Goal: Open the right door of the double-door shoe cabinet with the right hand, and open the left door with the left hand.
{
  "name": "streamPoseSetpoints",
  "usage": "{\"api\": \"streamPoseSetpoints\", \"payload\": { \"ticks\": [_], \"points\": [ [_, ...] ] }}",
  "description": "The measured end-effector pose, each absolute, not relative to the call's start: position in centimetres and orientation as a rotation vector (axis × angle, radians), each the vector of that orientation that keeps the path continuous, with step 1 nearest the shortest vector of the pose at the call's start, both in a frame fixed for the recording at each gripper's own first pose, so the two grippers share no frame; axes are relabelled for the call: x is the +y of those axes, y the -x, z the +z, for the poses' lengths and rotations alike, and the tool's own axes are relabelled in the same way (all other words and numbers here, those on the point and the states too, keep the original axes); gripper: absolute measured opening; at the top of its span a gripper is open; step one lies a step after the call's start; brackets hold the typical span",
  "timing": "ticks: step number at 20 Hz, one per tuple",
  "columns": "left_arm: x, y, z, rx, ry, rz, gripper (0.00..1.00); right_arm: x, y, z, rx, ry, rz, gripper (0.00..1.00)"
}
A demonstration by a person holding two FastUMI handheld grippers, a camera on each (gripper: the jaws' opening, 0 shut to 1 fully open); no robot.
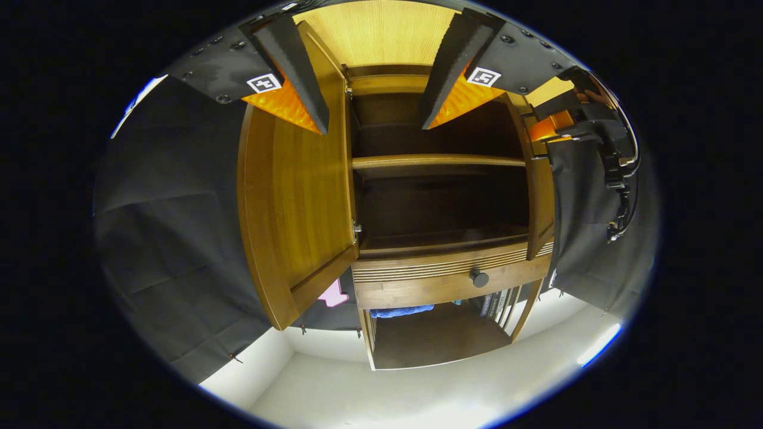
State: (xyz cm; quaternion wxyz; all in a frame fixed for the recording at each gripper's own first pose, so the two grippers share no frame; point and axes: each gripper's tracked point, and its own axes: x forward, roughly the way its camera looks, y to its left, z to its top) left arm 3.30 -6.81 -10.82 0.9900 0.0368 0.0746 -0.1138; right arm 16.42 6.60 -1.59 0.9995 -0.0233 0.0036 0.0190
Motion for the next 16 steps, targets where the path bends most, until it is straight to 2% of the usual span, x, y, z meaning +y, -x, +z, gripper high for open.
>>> {"api": "streamPoseSetpoints", "payload": {
  "ticks": [10, 11, 12, 15, 16],
  "points": [
    [2.7, 1.2, -8.6, 0.107, -0.089, -0.028, 0.24, 8.4, -16.2, -2.7, 0.049, 0.031, 0.114, 0.98],
    [3.9, 1.5, -8.2, 0.1, -0.095, -0.001, 0.23, 8.5, -16.2, -2.7, 0.052, 0.032, 0.118, 0.89],
    [5.0, 1.7, -7.9, 0.094, -0.1, 0.025, 0.23, 8.7, -16.2, -2.8, 0.058, 0.031, 0.125, 0.98],
    [8.0, 2.3, -7.1, 0.07, -0.095, 0.074, 0.22, 9.2, -16.1, -3.1, 0.073, 0.034, 0.147, 0.98],
    [9.1, 2.3, -6.7, 0.065, -0.093, 0.082, 0.27, 9.4, -16.1, -3.1, 0.075, 0.037, 0.157, 0.89]
  ]
}}
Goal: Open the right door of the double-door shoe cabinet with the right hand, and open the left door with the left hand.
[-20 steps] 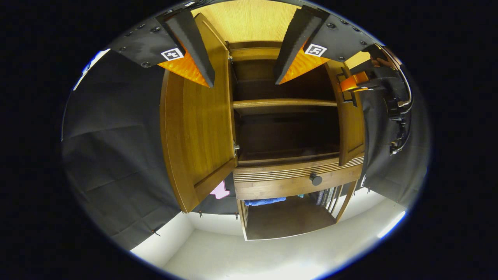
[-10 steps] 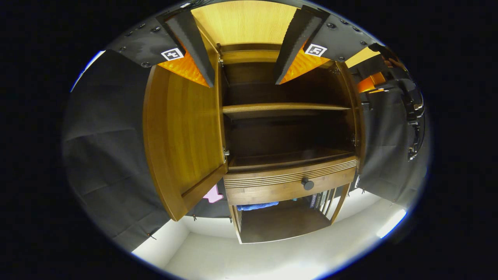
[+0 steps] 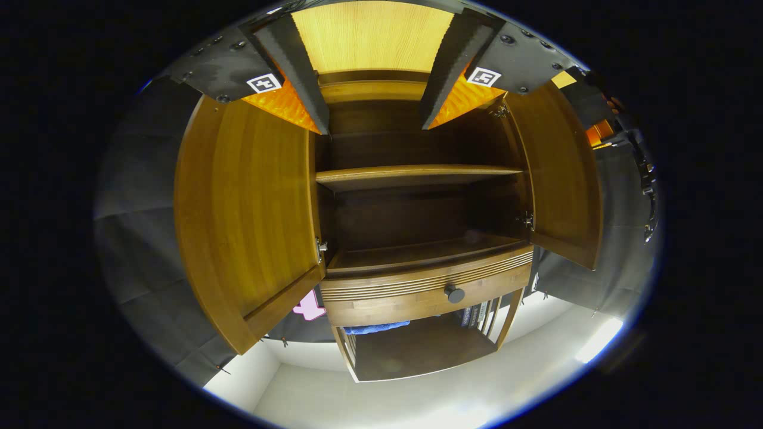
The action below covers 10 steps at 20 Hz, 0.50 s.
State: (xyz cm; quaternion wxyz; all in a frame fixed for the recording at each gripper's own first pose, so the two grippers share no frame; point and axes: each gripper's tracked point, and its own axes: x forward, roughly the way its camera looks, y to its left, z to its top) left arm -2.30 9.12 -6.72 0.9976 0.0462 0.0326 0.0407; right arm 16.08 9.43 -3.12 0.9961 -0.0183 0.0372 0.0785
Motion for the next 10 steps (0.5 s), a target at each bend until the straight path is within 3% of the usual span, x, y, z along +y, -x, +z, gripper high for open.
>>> {"api": "streamPoseSetpoints", "payload": {
  "ticks": [1, 2, 5, 6, 8, 10],
  "points": [
    [9.4, 2.2, -6.8, 0.075, -0.084, 0.059, 0.18, 9.7, -16.1, -3.1, 0.074, 0.041, 0.165, 0.98],
    [9.6, 2.2, -6.6, 0.076, -0.074, 0.041, 0.18, 9.8, -16.1, -3.1, 0.072, 0.047, 0.172, 0.89],
    [11.1, 1.7, -6.5, 0.081, -0.068, -0.023, 0.18, 10.0, -16.1, -3.2, 0.078, 0.062, 0.187, 0.89],
    [11.7, 1.5, -6.4, 0.084, -0.05, -0.042, 0.11, 10.1, -16.1, -3.3, 0.079, 0.064, 0.19, 0.89],
    [13.2, 1.5, -6.6, 0.093, 0.003, -0.092, 0.11, 10.3, -16.0, -3.2, 0.082, 0.067, 0.195, 0.89],
    [14.2, 1.4, -6.5, 0.092, 0.039, -0.141, 0.2, 10.4, -16.0, -3.2, 0.082, 0.07, 0.2, 0.89]
  ]
}}
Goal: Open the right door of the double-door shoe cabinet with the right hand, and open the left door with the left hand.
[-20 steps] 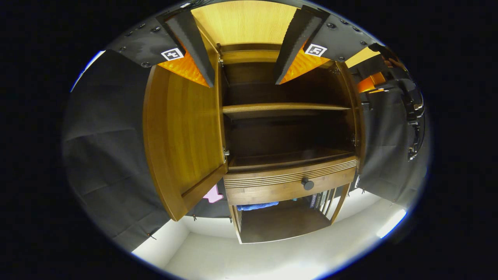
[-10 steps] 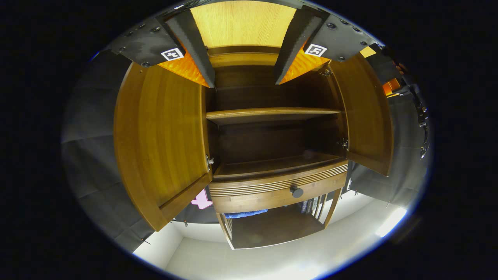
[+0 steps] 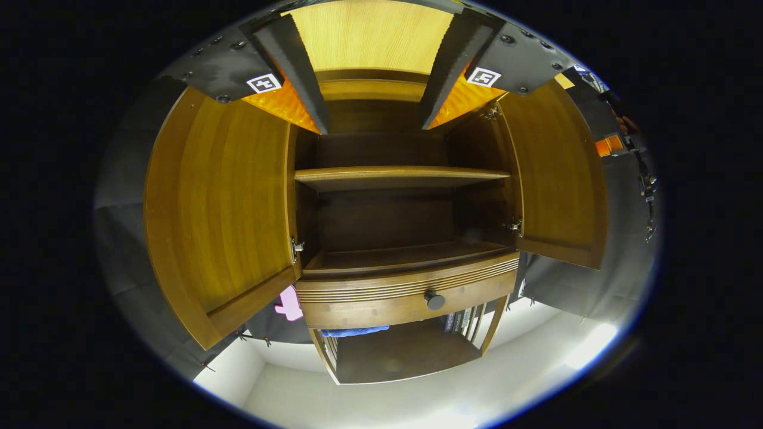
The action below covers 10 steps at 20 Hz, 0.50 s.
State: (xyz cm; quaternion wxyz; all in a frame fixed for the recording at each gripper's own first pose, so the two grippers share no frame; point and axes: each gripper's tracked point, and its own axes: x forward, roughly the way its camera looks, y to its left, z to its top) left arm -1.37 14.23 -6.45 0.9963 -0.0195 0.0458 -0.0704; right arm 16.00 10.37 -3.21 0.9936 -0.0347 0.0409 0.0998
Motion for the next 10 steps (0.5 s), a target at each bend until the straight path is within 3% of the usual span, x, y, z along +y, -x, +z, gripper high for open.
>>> {"api": "streamPoseSetpoints", "payload": {
  "ticks": [1, 6, 7, 10],
  "points": [
    [14.4, 1.3, -6.4, 0.095, 0.043, -0.159, 0.23, 10.5, -15.9, -3.2, 0.081, 0.07, 0.201, 0.89],
    [17.3, 0.0, -6.1, 0.114, -0.011, -0.25, 0.23, 10.1, -15.9, -3.3, 0.086, 0.076, 0.189, 0.89],
    [17.3, -0.2, -6.3, 0.124, -0.001, -0.272, 0.23, 10.0, -15.8, -3.3, 0.089, 0.077, 0.183, 0.98],
    [17.6, -0.2, -6.3, 0.138, 0.056, -0.295, 0.23, 10.0, -15.8, -3.2, 0.089, 0.057, 0.176, 0.98]
  ]
}}
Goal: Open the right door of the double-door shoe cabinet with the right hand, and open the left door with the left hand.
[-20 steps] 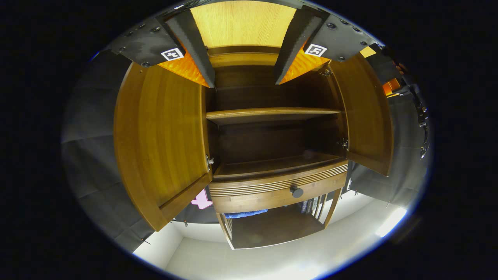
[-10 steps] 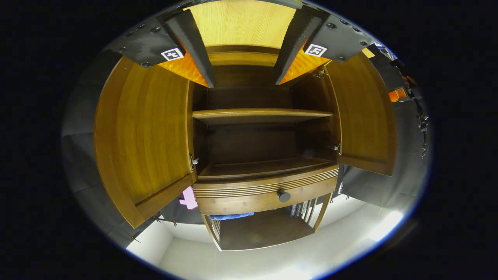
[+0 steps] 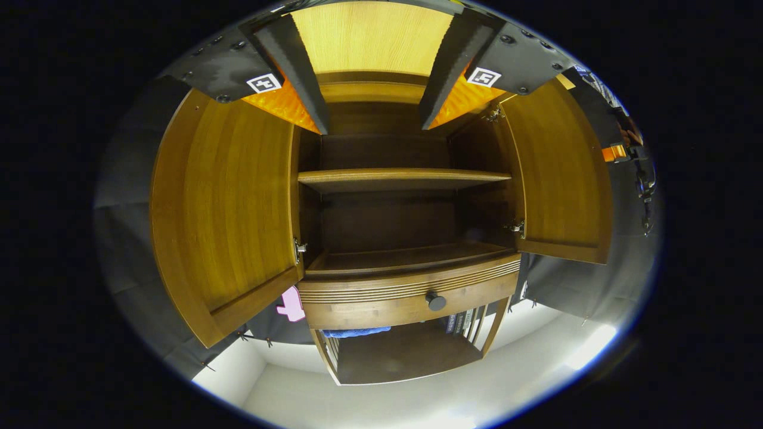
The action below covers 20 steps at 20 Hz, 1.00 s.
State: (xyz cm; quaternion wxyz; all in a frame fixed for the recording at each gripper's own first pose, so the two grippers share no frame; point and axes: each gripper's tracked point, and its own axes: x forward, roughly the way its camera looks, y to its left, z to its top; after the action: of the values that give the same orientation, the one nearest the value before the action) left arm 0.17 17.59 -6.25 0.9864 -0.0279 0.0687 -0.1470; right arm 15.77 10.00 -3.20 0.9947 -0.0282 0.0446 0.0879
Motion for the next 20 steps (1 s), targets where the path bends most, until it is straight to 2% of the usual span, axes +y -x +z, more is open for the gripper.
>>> {"api": "streamPoseSetpoints", "payload": {
  "ticks": [5, 6, 7, 8, 9, 10, 12, 13, 14, 15, 16, 17, 18, 19, 20],
  "points": [
    [17.4, 1.2, -6.6, 0.166, 0.026, -0.25, 0.18, 9.9, -16.1, -3.3, 0.088, 0.052, 0.173, 0.98],
    [17.5, 1.9, -6.6, 0.174, 0.02, -0.241, 0.22, 10.0, -16.2, -3.4, 0.088, 0.048, 0.176, 0.98],
    [17.7, 2.4, -6.3, 0.175, 0.012, -0.23, 0.1, 10.1, -16.3, -3.4, 0.088, 0.044, 0.18, 0.98],
    [17.8, 3.0, -5.7, 0.17, 0.004, -0.217, 0.16, 10.3, -16.4, -3.4, 0.09, 0.041, 0.187, 0.98],
    [17.8, 3.7, -4.8, 0.154, -0.004, -0.203, 0.09, 10.6, -16.5, -3.6, 0.094, 0.038, 0.196, 0.98],
    [17.8, 4.5, -3.8, 0.135, -0.011, -0.196, 0.15, 10.8, -16.5, -3.7, 0.099, 0.034, 0.205, 0.98],
    [16.6, 5.5, -2.3, 0.109, -0.035, -0.203, 0.14, 11.4, -16.6, -3.8, 0.103, 0.026, 0.225, 0.98],
    [15.9, 6.0, -1.5, 0.095, -0.044, -0.212, 0.07, 11.7, -16.6, -3.8, 0.105, 0.025, 0.237, 0.98],
    [14.9, 6.3, -0.6, 0.079, -0.042, -0.221, 0.22, 11.9, -16.7, -3.8, 0.105, 0.028, 0.247, 0.98],
    [13.9, 6.8, 0.1, 0.064, -0.037, -0.229, 0.14, 12.1, -16.6, -3.8, 0.105, 0.032, 0.255, 0.98],
    [13.0, 6.8, 0.4, 0.051, -0.036, -0.234, 0.14, 12.3, -16.6, -3.9, 0.107, 0.035, 0.265, 0.98],
    [12.0, 6.7, 0.5, 0.047, -0.037, -0.242, 0.14, 12.4, -16.4, -4.0, 0.113, 0.036, 0.272, 0.89],
    [11.0, 6.7, 0.6, 0.049, -0.041, -0.255, 0.07, 12.5, -16.4, -4.1, 0.117, 0.037, 0.28, 0.89],
    [10.0, 6.7, 0.6, 0.051, -0.043, -0.261, 0.22, 12.6, -16.3, -4.1, 0.12, 0.039, 0.289, 0.89],
    [8.9, 6.5, 0.5, 0.058, -0.036, -0.274, 0.14, 12.6, -16.2, -4.2, 0.123, 0.042, 0.294, 0.89]
  ]
}}
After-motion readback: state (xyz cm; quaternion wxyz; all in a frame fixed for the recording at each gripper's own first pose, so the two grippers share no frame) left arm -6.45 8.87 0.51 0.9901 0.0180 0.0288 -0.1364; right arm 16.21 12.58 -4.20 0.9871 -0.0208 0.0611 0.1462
